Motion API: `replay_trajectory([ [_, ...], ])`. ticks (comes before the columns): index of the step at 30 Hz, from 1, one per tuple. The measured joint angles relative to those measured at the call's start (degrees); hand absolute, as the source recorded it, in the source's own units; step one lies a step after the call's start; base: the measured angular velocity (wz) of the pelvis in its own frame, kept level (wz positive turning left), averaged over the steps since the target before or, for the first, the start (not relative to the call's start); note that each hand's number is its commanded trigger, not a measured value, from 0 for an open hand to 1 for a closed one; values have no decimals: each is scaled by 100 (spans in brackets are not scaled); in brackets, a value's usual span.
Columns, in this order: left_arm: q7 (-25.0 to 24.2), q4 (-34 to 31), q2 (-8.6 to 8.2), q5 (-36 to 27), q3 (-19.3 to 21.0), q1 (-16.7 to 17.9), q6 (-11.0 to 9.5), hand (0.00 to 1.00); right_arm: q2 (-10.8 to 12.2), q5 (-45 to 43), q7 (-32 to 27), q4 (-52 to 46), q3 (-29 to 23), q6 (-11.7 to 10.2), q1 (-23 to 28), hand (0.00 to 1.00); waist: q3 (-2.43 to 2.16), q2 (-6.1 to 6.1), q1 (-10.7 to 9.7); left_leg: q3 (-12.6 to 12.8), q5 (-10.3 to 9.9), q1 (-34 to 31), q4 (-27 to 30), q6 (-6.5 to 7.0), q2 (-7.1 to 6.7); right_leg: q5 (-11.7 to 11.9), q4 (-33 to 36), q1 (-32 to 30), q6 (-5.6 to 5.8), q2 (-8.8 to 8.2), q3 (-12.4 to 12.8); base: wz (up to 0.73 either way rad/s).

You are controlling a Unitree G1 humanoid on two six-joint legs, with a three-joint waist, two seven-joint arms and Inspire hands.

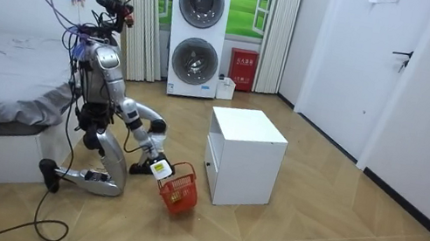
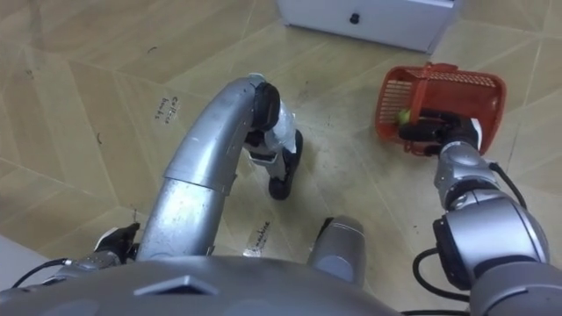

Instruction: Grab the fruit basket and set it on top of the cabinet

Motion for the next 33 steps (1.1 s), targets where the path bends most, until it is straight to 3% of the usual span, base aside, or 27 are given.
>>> replay_trajectory([
  [5,45,-6,-2,1,2,-45,-51,0,199,1082,150,-49,-1,1,2,100,-9,-14,10,-100,-16,6,63,-27,12,-1,11,65,-1,109,-47,-1],
  [12,29,-8,-1,12,243,-85,-47,0,250,2148,330,-783,-4,10,132,100,-6,-31,32,-274,-35,11,178,-49,6,-1,-20,200,-17,284,-131,0],
  [16,37,-27,18,13,550,-116,-16,0,296,2481,455,-1369,-2,20,137,100,8,-136,4,-387,-140,87,294,-80,14,7,-96,363,-32,418,-97,-6],
  [18,45,-39,26,2,673,-140,-7,0,309,2488,449,-1648,-2,42,169,100,11,-151,-28,-430,-205,154,377,-39,17,7,-160,506,-33,474,-118,-3],
  [20,54,-61,74,11,670,-262,-7,0,315,2497,430,-2012,6,91,314,100,10,-189,-134,-479,-290,205,459,7,-79,-8,-287,695,-47,500,-185,13],
  [24,87,-242,165,13,861,-377,-5,0,321,2503,378,-2776,3,128,488,100,3,-182,-358,-498,-451,189,592,157,-69,-85,-456,815,-71,582,-156,1],
  [25,92,-245,211,20,930,-490,-4,0,309,2481,378,-2927,-5,129,490,100,-1,-179,-432,-490,-484,176,599,210,-58,-236,-585,898,-85,653,-137,0],
  [26,95,-256,245,62,971,-613,-6,0,281,2466,385,-3050,-7,129,488,100,-15,-147,-434,-486,-521,163,577,273,-18,-505,-809,975,-120,845,-25,-4],
  [28,115,-334,236,61,1011,-662,-5,0,274,2469,394,-3163,-9,133,481,100,-62,-41,-458,-489,-543,221,358,360,28,-765,-1311,993,-58,1097,189,-17],
  [30,133,-464,203,75,1017,-601,3,0,274,2475,450,-3257,-15,225,489,100,-92,70,-476,-492,-534,495,-148,401,24,-792,-2100,998,-56,1175,382,-31],
  [31,137,-515,197,93,1052,-475,24,0,274,2491,458,-3451,-15,284,548,100,-120,109,-459,-491,-529,759,-620,406,12,-776,-2838,1068,-52,1162,486,-53],
  [33,166,-682,200,88,1237,-251,88,0,274,2491,565,-3784,-18,352,578,100,-134,134,-463,-489,-480,1243,-1403,400,-59,-416,-3925,1183,-69,1076,538,-47],
])
